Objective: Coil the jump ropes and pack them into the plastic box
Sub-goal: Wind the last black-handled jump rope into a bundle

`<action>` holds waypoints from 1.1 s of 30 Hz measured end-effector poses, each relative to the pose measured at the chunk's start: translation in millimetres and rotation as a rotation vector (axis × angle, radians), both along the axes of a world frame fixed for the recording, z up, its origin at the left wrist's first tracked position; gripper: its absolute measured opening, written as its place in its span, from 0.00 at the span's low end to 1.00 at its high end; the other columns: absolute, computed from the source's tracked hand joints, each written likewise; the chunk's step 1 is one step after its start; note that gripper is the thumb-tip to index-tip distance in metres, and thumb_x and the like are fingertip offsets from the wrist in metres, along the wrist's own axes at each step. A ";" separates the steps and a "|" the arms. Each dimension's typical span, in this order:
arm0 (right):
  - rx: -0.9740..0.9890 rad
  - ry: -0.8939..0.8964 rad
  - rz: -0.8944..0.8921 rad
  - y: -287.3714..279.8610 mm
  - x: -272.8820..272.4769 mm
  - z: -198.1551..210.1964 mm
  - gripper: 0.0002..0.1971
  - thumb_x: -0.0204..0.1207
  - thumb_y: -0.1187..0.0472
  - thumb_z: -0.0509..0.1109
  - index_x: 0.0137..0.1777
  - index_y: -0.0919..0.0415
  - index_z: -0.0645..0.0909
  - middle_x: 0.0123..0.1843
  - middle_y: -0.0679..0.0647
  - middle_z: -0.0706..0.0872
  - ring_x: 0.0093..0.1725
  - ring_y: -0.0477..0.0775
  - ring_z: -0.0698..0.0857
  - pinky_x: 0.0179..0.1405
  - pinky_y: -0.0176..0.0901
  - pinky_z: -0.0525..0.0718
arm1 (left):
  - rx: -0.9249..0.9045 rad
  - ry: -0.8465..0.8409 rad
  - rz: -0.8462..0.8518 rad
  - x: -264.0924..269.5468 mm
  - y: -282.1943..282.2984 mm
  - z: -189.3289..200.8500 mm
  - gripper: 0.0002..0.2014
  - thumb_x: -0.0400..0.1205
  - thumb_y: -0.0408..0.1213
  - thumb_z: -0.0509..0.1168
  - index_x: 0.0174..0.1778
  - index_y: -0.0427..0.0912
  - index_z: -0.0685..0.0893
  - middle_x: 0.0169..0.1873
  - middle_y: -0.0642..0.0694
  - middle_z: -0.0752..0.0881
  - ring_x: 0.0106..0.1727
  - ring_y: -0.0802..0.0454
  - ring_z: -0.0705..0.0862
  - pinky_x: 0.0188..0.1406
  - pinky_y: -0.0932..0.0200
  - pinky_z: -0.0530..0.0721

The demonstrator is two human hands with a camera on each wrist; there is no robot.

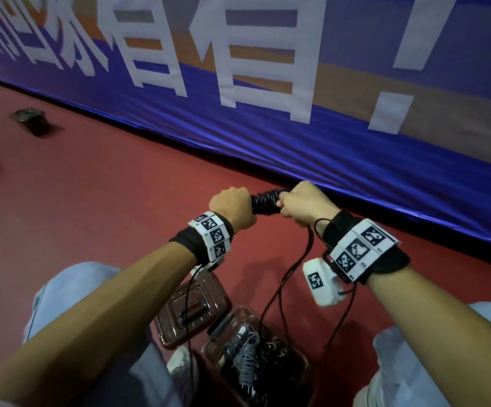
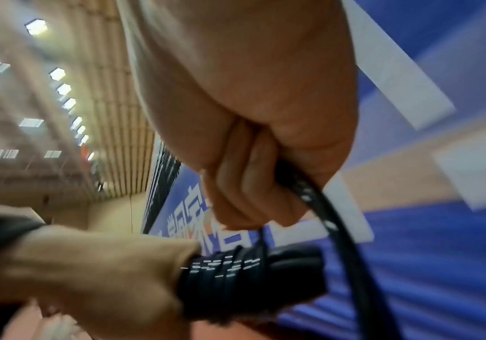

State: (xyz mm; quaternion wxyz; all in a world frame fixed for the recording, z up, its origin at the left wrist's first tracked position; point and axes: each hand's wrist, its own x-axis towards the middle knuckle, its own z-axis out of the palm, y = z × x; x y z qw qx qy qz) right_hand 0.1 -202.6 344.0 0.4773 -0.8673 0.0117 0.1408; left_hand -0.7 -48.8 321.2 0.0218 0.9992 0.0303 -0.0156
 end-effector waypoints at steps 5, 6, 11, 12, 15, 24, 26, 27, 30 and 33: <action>-0.457 -0.287 0.222 -30.6 11.0 0.0 0.22 0.87 0.50 0.67 0.40 0.66 0.89 0.33 0.59 0.87 0.28 0.55 0.79 0.29 0.45 0.74 | 0.097 0.089 -0.287 -0.8 -1.8 6.1 0.05 0.76 0.38 0.66 0.43 0.41 0.79 0.39 0.44 0.85 0.35 0.42 0.82 0.35 0.53 0.80; -0.478 -0.332 0.290 -36.4 11.8 1.5 0.22 0.87 0.48 0.67 0.39 0.64 0.88 0.31 0.56 0.86 0.29 0.55 0.79 0.29 0.46 0.74 | 0.140 0.067 -0.362 -0.7 1.1 10.6 0.04 0.76 0.37 0.65 0.41 0.42 0.77 0.40 0.42 0.87 0.36 0.40 0.83 0.34 0.53 0.79; -0.284 -0.348 0.667 -58.0 13.8 2.0 0.15 0.81 0.42 0.73 0.38 0.50 0.89 0.33 0.48 0.89 0.35 0.47 0.86 0.41 0.50 0.84 | 0.299 -0.037 -0.665 -2.4 22.4 26.1 0.07 0.76 0.38 0.63 0.34 0.44 0.73 0.36 0.40 0.88 0.35 0.37 0.87 0.31 0.54 0.76; -0.217 -0.373 0.646 -59.7 13.7 3.6 0.17 0.77 0.39 0.76 0.36 0.51 0.88 0.32 0.50 0.87 0.33 0.48 0.84 0.40 0.52 0.81 | 0.270 -0.071 -0.694 -2.3 26.1 26.9 0.08 0.76 0.38 0.64 0.32 0.45 0.73 0.34 0.40 0.87 0.33 0.36 0.86 0.30 0.54 0.75; 0.060 -0.447 0.514 -61.6 11.8 13.1 0.26 0.66 0.39 0.83 0.33 0.63 0.81 0.30 0.61 0.80 0.32 0.52 0.74 0.36 0.49 0.73 | 0.021 -0.191 -0.737 -8.1 30.7 24.7 0.15 0.72 0.37 0.66 0.24 0.48 0.67 0.22 0.43 0.82 0.21 0.39 0.77 0.23 0.56 0.74; 0.793 -0.144 0.067 -7.4 -8.9 30.4 0.17 0.85 0.45 0.65 0.36 0.51 0.72 0.30 0.51 0.70 0.28 0.46 0.70 0.27 0.38 0.68 | -0.953 -0.345 -0.242 -34.8 -7.5 22.4 0.19 0.74 0.35 0.72 0.22 0.35 0.70 0.18 0.50 0.68 0.24 0.62 0.64 0.20 0.55 0.64; 0.699 -0.247 -0.076 4.6 -4.5 20.7 0.16 0.86 0.59 0.61 0.35 0.52 0.75 0.28 0.52 0.72 0.24 0.46 0.68 0.25 0.37 0.64 | -1.006 -0.316 -0.095 -28.7 -10.2 20.1 0.19 0.72 0.34 0.73 0.21 0.38 0.71 0.18 0.55 0.70 0.22 0.61 0.65 0.21 0.58 0.65; 0.643 -0.272 -0.126 6.4 -1.9 16.6 0.17 0.84 0.66 0.59 0.33 0.54 0.75 0.25 0.53 0.72 0.22 0.47 0.68 0.24 0.38 0.62 | -0.988 -0.283 -0.048 -24.4 -9.6 18.0 0.17 0.71 0.34 0.73 0.22 0.38 0.73 0.18 0.56 0.72 0.22 0.61 0.66 0.21 0.59 0.67; 0.320 -0.252 -0.159 -1.5 14.8 5.3 0.16 0.78 0.68 0.60 0.29 0.56 0.75 0.22 0.55 0.74 0.23 0.52 0.68 0.27 0.44 0.63 | -0.853 -0.147 0.057 -9.7 -2.7 9.2 0.09 0.69 0.38 0.75 0.34 0.35 0.86 0.25 0.53 0.82 0.25 0.59 0.76 0.25 0.57 0.76; -0.097 -0.252 -0.008 -9.1 19.5 -0.2 0.19 0.85 0.60 0.62 0.33 0.62 0.83 0.28 0.59 0.82 0.27 0.59 0.77 0.28 0.44 0.69 | -0.770 -0.048 0.197 5.7 11.4 -0.9 0.10 0.68 0.40 0.74 0.38 0.38 0.87 0.35 0.45 0.89 0.35 0.48 0.86 0.29 0.60 0.79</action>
